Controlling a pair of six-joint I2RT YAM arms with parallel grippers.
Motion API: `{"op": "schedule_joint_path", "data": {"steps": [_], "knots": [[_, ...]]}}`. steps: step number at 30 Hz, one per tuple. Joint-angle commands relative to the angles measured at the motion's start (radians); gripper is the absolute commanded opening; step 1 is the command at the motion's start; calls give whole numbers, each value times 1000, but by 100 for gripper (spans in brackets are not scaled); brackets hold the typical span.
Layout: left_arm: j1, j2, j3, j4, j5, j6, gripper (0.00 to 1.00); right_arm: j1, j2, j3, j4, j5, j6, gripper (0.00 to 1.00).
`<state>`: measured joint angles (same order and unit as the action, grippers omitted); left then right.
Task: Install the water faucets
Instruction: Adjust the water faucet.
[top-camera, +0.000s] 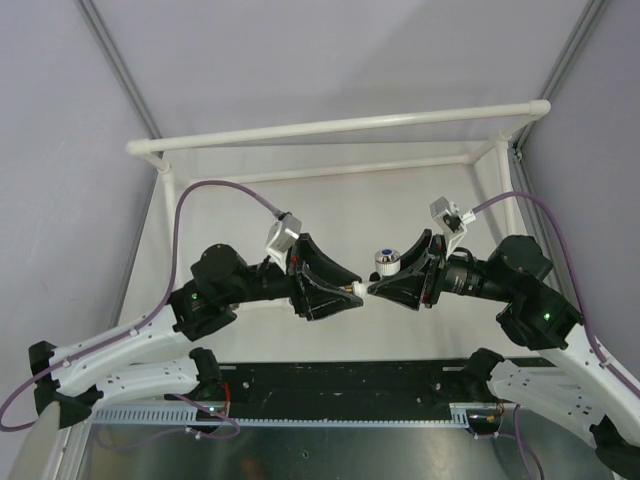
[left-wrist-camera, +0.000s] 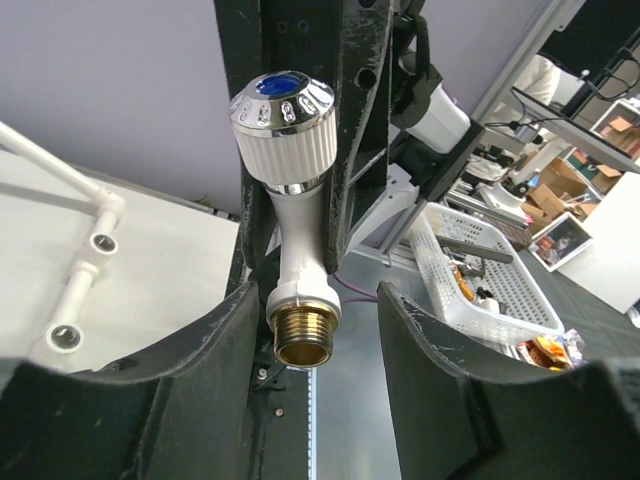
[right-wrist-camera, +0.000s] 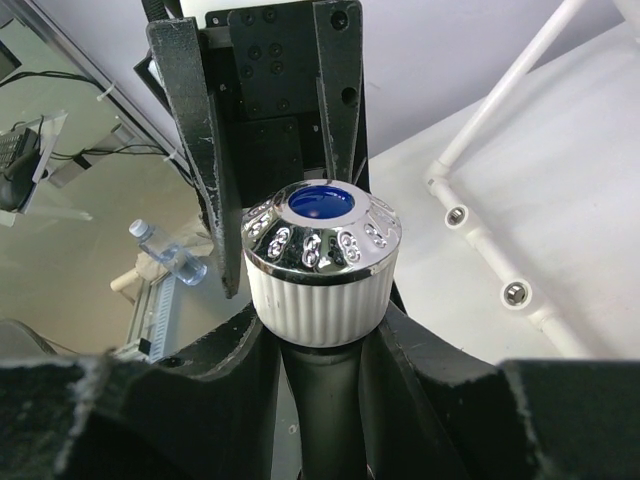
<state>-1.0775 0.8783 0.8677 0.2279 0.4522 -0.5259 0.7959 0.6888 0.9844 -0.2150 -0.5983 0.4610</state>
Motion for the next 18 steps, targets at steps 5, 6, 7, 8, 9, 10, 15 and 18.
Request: {"op": "schedule_joint_path", "data": {"steps": [5,6,7,8,9,10,15,18], "knots": [[-13,-7,76,-100,-49,84,50,-7,-11,43,25,2,-10,0],[-14,-5,77,-103,-48,85,50,-7,-11,43,27,2,-10,0],[-16,-5,79,-105,-47,86,49,-6,-11,43,25,2,-9,0],[-17,-4,80,-106,-45,87,47,-6,-11,43,27,1,-9,0],[-18,-2,82,-108,-43,90,46,-7,-11,43,25,0,-9,0],[-19,-2,82,-111,-41,91,45,-7,-11,43,25,0,-9,0],[-23,1,88,-132,-34,102,51,-8,-11,44,28,-3,-8,0],[-26,2,91,-142,-39,109,52,-9,-8,43,31,-10,-4,0]]}}
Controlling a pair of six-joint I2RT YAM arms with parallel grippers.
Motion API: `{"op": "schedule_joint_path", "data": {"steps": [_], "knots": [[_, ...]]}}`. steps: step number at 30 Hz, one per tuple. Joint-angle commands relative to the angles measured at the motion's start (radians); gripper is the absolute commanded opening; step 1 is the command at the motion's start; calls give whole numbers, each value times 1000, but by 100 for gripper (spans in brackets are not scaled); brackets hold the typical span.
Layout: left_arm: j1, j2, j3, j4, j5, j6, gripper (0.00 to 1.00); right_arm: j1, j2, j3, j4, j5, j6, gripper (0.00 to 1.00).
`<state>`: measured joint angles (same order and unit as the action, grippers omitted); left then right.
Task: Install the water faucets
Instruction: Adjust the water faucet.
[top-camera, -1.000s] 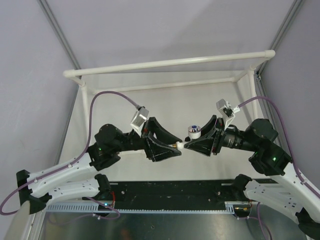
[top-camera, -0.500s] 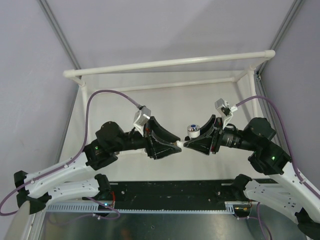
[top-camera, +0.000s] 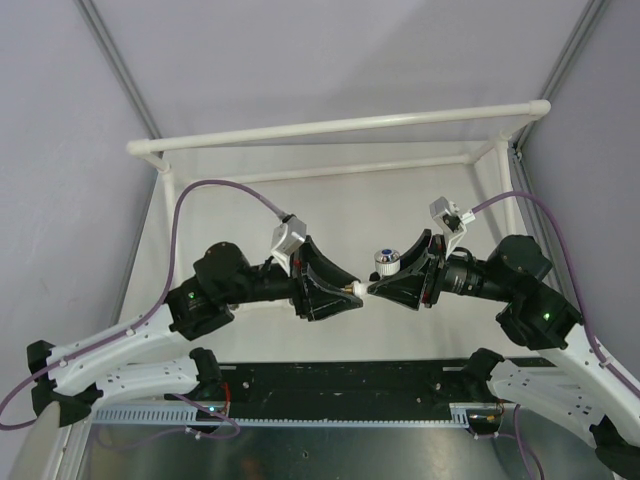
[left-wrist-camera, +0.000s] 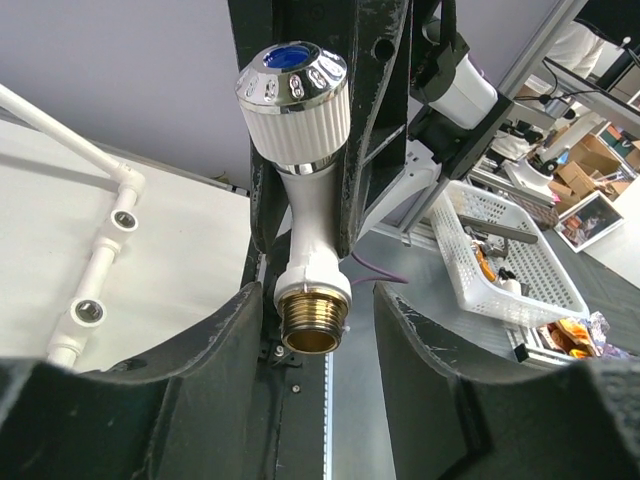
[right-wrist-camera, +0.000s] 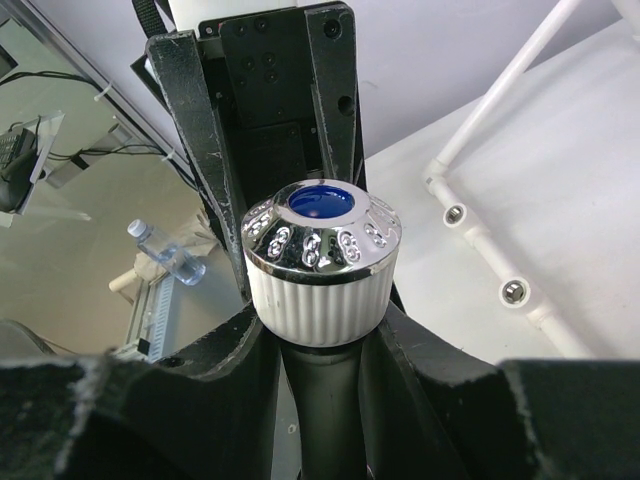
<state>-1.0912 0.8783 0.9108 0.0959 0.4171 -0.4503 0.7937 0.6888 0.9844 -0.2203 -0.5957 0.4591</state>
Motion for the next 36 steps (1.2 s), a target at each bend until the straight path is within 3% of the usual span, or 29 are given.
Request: {"op": "schedule_joint_path", "data": {"steps": [1,11,19,21,23,25,30,36], "knots": [[-12,3,50,-12,-8,34,52,-8,-5,44,37,-15,0,0],[-13,12,71,-15,-22,36,52,-6,7,45,36,-33,7,0],[-15,25,74,-15,6,34,39,-7,-2,43,34,-25,2,0],[-15,28,75,-15,12,33,31,-7,-5,44,31,-19,-1,0],[-16,30,75,-15,18,32,10,-7,-9,44,30,-11,0,0],[-17,31,73,-15,19,31,3,-7,-11,44,31,2,5,7],[-23,18,70,-13,-26,32,0,1,-20,15,102,36,69,35],[-24,10,72,0,-63,29,0,26,-42,-63,205,94,128,46]]}}
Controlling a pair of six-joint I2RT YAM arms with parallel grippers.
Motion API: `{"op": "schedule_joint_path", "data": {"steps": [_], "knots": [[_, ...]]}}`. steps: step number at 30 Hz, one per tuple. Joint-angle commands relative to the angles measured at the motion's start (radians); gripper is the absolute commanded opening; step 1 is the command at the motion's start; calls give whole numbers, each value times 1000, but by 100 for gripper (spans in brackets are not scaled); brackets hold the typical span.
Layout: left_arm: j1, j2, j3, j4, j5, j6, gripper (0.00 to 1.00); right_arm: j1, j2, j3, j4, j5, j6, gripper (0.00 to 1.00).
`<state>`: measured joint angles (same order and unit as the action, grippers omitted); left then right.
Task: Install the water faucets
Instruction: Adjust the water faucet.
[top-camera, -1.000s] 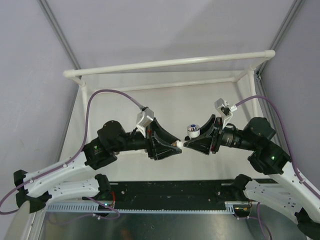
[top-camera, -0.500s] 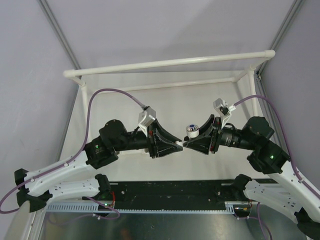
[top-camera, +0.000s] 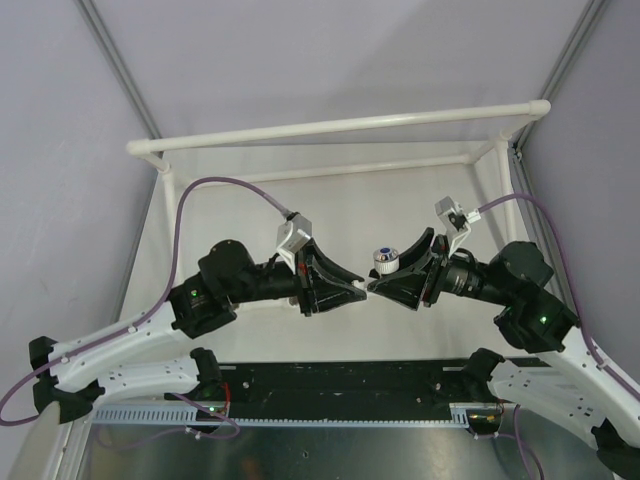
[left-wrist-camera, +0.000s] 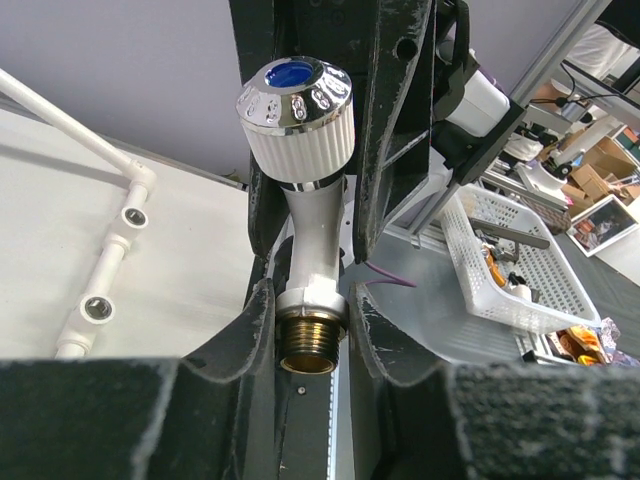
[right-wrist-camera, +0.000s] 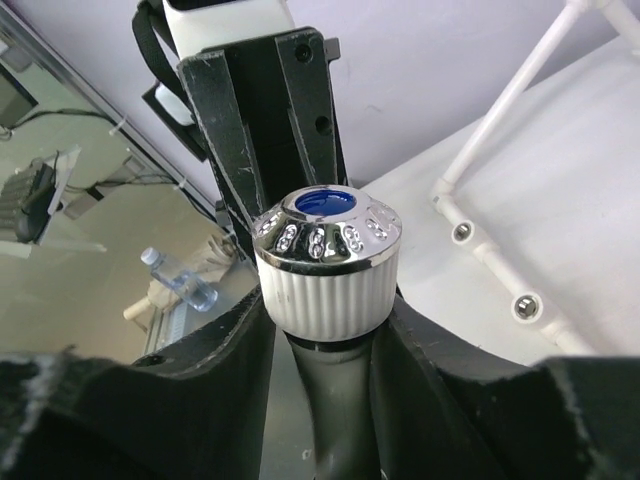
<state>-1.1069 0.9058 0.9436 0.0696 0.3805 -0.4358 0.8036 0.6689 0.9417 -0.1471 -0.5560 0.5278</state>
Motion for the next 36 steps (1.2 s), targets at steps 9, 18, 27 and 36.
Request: {"op": "schedule_joint_path", "data": {"steps": [9,18,27,36], "knots": [[-8,-23,35,38,-40,7,0,58,-12,-26,171,71,48,50],[-9,-53,28,39,-56,-1,0,51,-70,-26,74,55,6,53],[-8,-43,34,42,-46,-5,0,38,-75,-26,74,23,20,54],[-8,-31,40,47,-51,-4,0,61,-33,-26,124,13,45,52]]}}
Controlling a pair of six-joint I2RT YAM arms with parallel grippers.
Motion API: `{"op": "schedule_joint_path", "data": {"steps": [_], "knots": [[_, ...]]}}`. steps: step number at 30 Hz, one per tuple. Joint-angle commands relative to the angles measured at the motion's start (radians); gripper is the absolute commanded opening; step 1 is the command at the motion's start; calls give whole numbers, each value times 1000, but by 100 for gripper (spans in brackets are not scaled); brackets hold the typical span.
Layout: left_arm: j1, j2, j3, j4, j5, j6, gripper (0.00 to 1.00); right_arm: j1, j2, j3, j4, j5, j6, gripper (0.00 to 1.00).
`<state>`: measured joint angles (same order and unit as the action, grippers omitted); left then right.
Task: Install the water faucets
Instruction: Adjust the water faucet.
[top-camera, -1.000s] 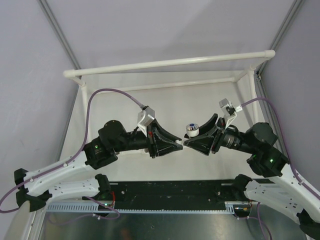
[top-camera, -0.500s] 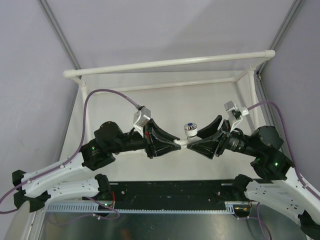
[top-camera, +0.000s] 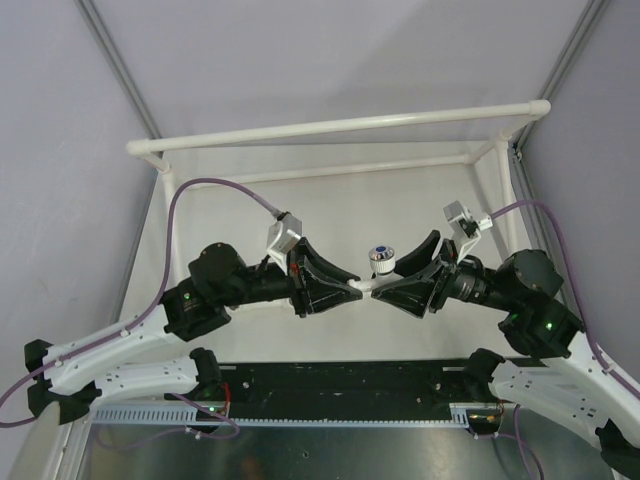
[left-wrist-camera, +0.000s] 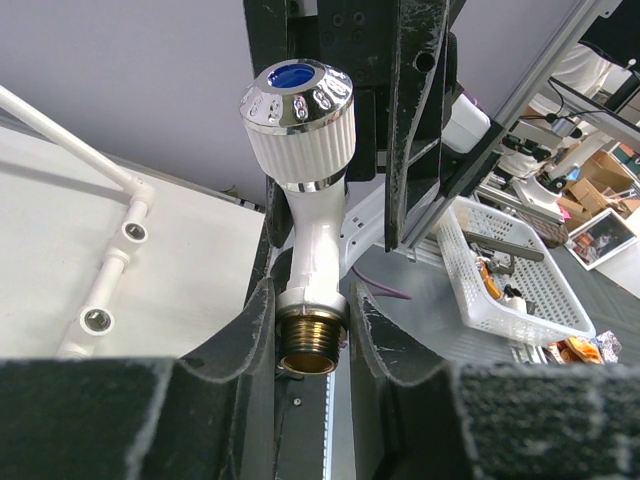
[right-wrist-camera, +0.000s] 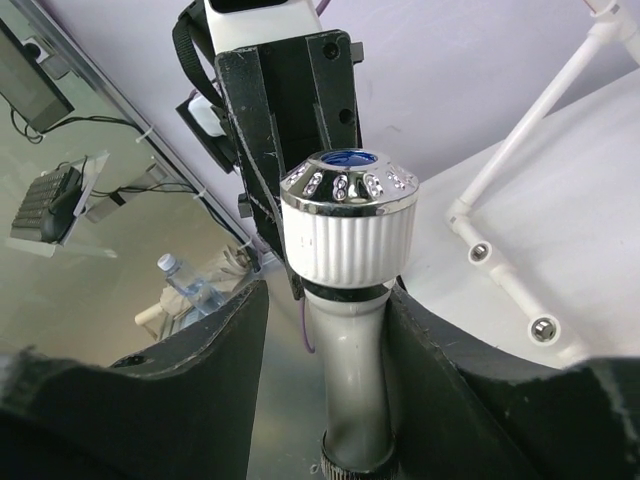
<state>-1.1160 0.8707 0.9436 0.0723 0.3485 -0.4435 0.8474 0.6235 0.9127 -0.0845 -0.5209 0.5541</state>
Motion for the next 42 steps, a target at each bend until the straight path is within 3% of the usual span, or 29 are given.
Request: {"op": "schedule_joint_path", "data": {"steps": [1,11,21,23,32,37,42], "knots": [[1,6,41,44,-18,4,0,22,17,3,65,-22,19,52],[0,17,45,47,-16,5,0,61,30,3,72,-2,10,43],[1,17,35,47,-10,1,0,87,33,3,67,44,10,5],[1,21,35,47,-9,-1,1,94,23,4,62,70,6,1],[17,-22,-8,21,-71,12,62,109,-58,3,-76,286,-53,0],[90,-95,-49,-30,-84,10,78,92,-78,1,-166,354,-143,0],[168,-188,-128,-130,-177,16,98,11,-84,-24,-220,381,-111,0]]}}
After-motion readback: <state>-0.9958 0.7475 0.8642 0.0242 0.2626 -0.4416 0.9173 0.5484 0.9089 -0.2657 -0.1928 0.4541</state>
